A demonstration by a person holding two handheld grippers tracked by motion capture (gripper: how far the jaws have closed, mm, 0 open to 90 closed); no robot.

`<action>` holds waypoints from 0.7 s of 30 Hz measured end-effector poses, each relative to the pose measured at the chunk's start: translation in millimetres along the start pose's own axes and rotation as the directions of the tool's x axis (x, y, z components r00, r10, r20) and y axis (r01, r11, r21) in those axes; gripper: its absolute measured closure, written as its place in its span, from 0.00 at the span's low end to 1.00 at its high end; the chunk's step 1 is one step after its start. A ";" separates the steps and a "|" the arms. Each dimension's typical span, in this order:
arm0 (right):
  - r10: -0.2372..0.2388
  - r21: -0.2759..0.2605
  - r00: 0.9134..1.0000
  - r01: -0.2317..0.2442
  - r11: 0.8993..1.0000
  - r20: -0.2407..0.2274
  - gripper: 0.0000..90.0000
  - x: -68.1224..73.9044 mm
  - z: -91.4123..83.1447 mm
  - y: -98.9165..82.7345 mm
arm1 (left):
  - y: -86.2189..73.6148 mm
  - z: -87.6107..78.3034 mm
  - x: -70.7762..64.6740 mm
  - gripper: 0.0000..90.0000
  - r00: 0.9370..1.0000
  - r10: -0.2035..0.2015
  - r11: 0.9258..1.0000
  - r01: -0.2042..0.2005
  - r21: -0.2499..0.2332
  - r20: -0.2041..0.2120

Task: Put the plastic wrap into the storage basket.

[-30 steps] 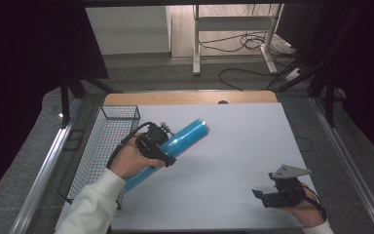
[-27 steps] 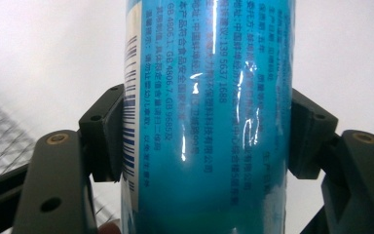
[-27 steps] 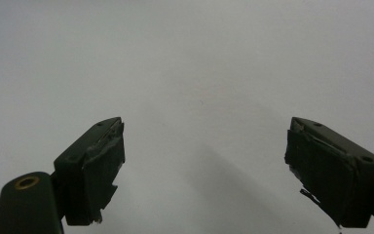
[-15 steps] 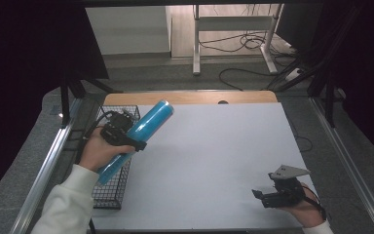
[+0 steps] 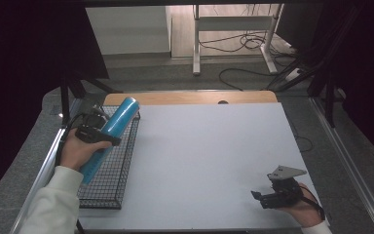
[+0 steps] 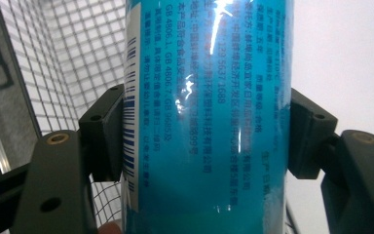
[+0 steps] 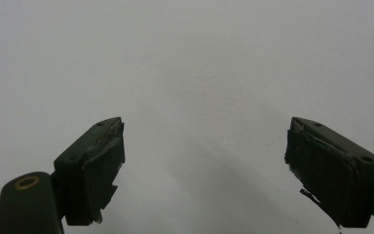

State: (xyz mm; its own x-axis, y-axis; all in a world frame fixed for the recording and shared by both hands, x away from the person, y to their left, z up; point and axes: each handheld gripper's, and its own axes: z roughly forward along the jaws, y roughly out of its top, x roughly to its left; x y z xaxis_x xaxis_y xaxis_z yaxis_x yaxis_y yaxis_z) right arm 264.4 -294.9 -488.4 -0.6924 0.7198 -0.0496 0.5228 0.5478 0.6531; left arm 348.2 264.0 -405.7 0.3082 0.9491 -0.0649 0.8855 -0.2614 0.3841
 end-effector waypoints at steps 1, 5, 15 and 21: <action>-0.003 0.002 1.000 0.003 1.000 0.001 0.17 0.4 0.2 0.0 | -0.5 3.4 1.0 0.35 1.000 -0.003 1.000 0.003 0.010 -0.010; -0.018 0.005 1.000 0.018 1.000 0.000 0.16 1.9 0.3 -0.8 | -1.0 15.4 8.5 0.35 0.999 -0.033 0.999 0.033 0.019 -0.002; -0.016 0.009 1.000 0.016 1.000 0.014 0.17 0.5 1.5 -1.8 | -4.4 49.5 19.1 0.35 0.993 -0.102 0.990 0.107 0.087 -0.064; -0.027 0.008 1.000 0.027 1.000 0.010 0.16 2.1 1.8 -1.3 | -5.8 78.1 19.8 0.35 0.991 -0.101 0.981 0.114 0.157 -0.086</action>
State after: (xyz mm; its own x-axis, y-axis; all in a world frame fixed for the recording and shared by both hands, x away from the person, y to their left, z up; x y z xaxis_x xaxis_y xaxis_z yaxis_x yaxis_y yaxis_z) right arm 263.2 -293.3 -490.6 -0.7010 0.7092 -0.0750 0.5080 0.5704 0.6454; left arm 376.3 270.5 -481.1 0.1859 0.9823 -0.0245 0.9584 -0.1758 0.2248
